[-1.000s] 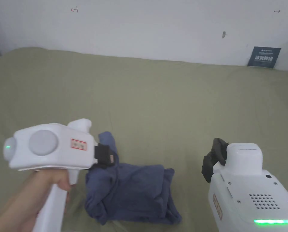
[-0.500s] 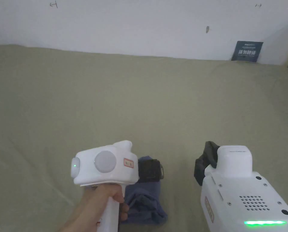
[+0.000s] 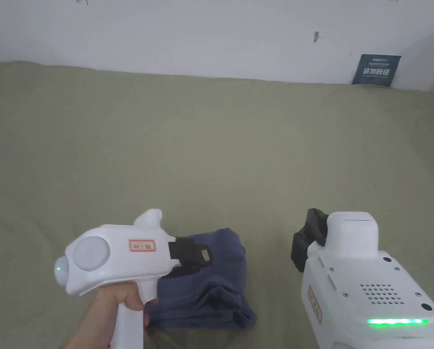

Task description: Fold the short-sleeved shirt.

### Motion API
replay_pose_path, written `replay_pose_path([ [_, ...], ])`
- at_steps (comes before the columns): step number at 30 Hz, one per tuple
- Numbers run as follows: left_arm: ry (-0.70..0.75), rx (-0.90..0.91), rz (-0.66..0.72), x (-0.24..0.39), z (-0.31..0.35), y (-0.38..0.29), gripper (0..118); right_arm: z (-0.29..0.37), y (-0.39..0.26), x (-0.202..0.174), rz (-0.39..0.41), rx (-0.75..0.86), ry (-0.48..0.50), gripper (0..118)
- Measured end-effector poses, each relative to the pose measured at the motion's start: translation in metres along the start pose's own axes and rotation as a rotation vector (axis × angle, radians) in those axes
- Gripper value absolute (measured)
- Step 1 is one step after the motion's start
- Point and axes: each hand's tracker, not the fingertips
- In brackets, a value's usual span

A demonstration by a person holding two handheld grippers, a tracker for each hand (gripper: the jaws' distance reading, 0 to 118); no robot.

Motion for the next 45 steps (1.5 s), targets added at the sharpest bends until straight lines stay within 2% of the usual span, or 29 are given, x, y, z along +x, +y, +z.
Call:
replay_pose_path([
  [4, -0.028, -0.135, 0.053, -0.021, -0.049, -0.027, 0, 0.002, -0.005, 0.001, 0.029, -0.012, -0.006, 8],
  [7, 0.051, -0.138, 0.063, -0.038, -0.07, -0.046, 0, 0.0, -0.01, 0.005, 0.034, -0.025, -0.013, 8],
  [8, -0.039, -0.116, 0.108, -0.045, -0.066, -0.043, 0, -0.001, -0.011, 0.006, 0.036, -0.03, -0.018, 8],
  [9, -0.034, -0.111, 0.153, -0.045, -0.064, -0.04, 0, -0.002, -0.012, 0.008, 0.033, -0.031, -0.02, 8],
  [16, -0.002, -0.087, 0.041, -0.019, -0.028, -0.03, 0, -0.005, -0.017, -0.002, 0.025, -0.047, -0.009, 8],
  [19, -0.022, -0.015, 0.022, -0.017, 0.011, -0.022, 0, -0.009, -0.023, -0.017, 0.03, -0.066, 0.036, 8],
  [25, 0.044, 0.092, -0.011, -0.028, 0.081, -0.007, 0, -0.033, -0.04, -0.059, -0.014, -0.15, 0.16, 8],
  [29, 0.088, 0.116, -0.001, -0.046, 0.105, -0.001, 0, -0.055, -0.057, -0.077, -0.019, -0.211, 0.205, 8],
  [41, 0.26, 0.133, 0.016, -0.08, 0.115, 0.009, 0, -0.116, -0.113, -0.092, 0.004, -0.421, 0.149, 8],
  [45, 0.31, 0.096, 0.027, -0.091, 0.105, 0.011, 0, -0.114, -0.115, -0.096, 0.004, -0.401, 0.128, 7],
])
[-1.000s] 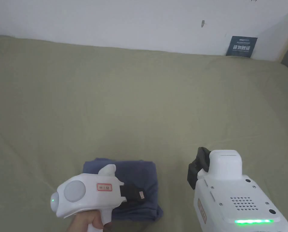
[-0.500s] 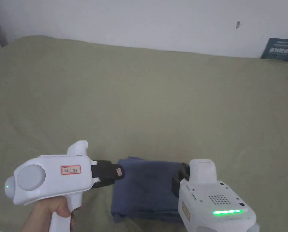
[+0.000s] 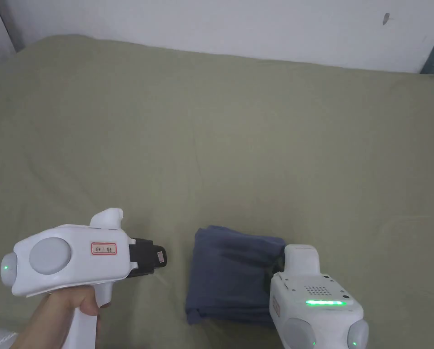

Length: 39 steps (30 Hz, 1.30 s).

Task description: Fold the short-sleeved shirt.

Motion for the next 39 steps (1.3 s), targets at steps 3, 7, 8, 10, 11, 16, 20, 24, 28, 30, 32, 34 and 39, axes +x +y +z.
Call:
replay_pose_path([
  [3, 0.0, -0.034, 0.008, 0.0, -0.009, 0.001, 0, 0.001, -0.001, -0.001, 0.018, 0.005, -0.005, 7],
  [7, -0.086, -0.099, 0.009, 0.005, -0.02, 0.005, 1, 0.0, 0.0, 0.003, -0.003, -0.002, 0.008, 7],
  [8, -0.157, -0.112, 0.026, 0.004, -0.023, 0.008, 7, 0.0, 0.0, 0.003, -0.01, -0.004, 0.011, 7],
  [10, -0.281, -0.139, 0.063, 0.001, -0.027, 0.012, 84, 0.001, -0.001, 0.004, -0.012, -0.003, 0.015, 7],
  [11, -0.323, -0.157, 0.078, 0.0, -0.033, 0.014, 118, 0.001, -0.001, 0.004, -0.016, -0.004, 0.018, 7],
  [16, -0.365, -0.266, 0.137, -0.015, -0.061, 0.015, 112, 0.001, 0.001, 0.009, -0.041, -0.013, 0.037, 7],
  [20, -0.488, -0.341, 0.116, -0.013, -0.105, 0.026, 112, -0.001, 0.0, 0.01, -0.039, -0.012, 0.041, 7],
  [24, -0.45, -0.325, 0.048, 0.046, -0.066, 0.005, 102, -0.002, -0.001, 0.012, -0.04, -0.009, 0.05, 7],
  [28, -0.337, -0.329, 0.024, -0.021, -0.116, 0.026, 32, -0.003, 0.0, 0.015, -0.049, -0.017, 0.062, 7],
  [30, -0.34, -0.322, 0.043, -0.014, -0.113, 0.019, 31, -0.001, 0.002, 0.015, -0.046, -0.016, 0.066, 7],
  [32, -0.354, -0.338, 0.073, -0.017, -0.115, 0.018, 31, 0.005, 0.005, 0.016, -0.046, -0.014, 0.071, 7],
  [34, -0.351, -0.336, 0.084, -0.005, -0.106, 0.011, 31, 0.023, 0.011, 0.019, -0.063, 0.033, 0.061, 7],
  [39, -0.299, -0.326, 0.059, 0.015, -0.096, 0.0, 31, 0.084, 0.033, 0.036, -0.049, 0.239, -0.047, 7],
])
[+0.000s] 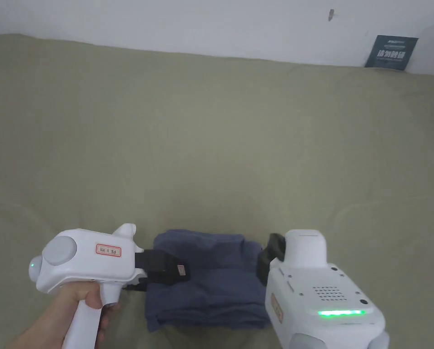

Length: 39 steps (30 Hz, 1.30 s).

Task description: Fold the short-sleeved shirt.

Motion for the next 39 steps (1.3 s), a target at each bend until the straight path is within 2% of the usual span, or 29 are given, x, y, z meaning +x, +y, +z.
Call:
replay_pose_path([
  [6, 0.062, 0.021, -0.042, 0.006, 0.002, 0.002, 31, 0.05, 0.043, 0.023, 0.042, 0.144, -0.098, 7],
  [9, 0.086, 0.033, -0.087, 0.019, 0.011, 0.004, 31, 0.066, 0.054, 0.027, 0.031, 0.193, -0.122, 7],
  [13, 0.093, 0.043, -0.126, 0.04, 0.027, -0.001, 31, 0.075, 0.065, 0.022, 0.057, 0.236, -0.14, 7],
  [18, 0.145, 0.064, -0.155, 0.038, 0.061, 0.007, 31, 0.065, 0.075, -0.001, 0.065, 0.256, -0.115, 7],
  [21, 0.172, 0.092, -0.133, 0.022, 0.095, 0.017, 31, 0.05, 0.079, -0.027, 0.074, 0.254, -0.065, 7],
  [27, 0.253, 0.144, -0.106, -0.027, 0.186, 0.048, 31, 0.007, 0.08, -0.105, 0.098, 0.228, 0.102, 7],
  [34, 0.401, 0.189, -0.063, -0.102, 0.303, 0.093, 31, -0.054, 0.072, -0.223, 0.12, 0.16, 0.284, 7],
  [39, 0.479, 0.178, -0.033, -0.147, 0.358, 0.114, 31, -0.09, 0.06, -0.298, 0.126, 0.114, 0.404, 7],
])
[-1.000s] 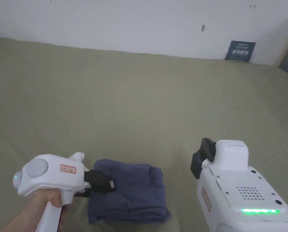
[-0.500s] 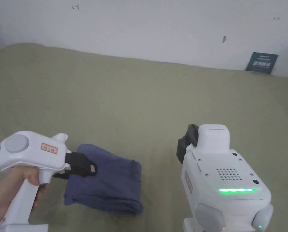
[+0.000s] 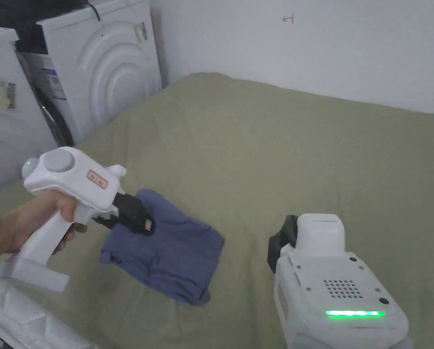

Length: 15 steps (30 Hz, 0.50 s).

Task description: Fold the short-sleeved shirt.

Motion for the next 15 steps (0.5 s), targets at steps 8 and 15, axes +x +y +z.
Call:
replay_pose_path([
  [8, 0.104, -0.088, -0.063, -0.052, 0.0, 0.063, 31, -0.059, -0.02, -0.052, 0.017, -0.055, 0.092, 7],
  [15, 0.15, -0.099, -0.073, -0.066, 0.002, 0.075, 36, -0.087, -0.02, -0.068, 0.05, -0.056, 0.123, 7],
])
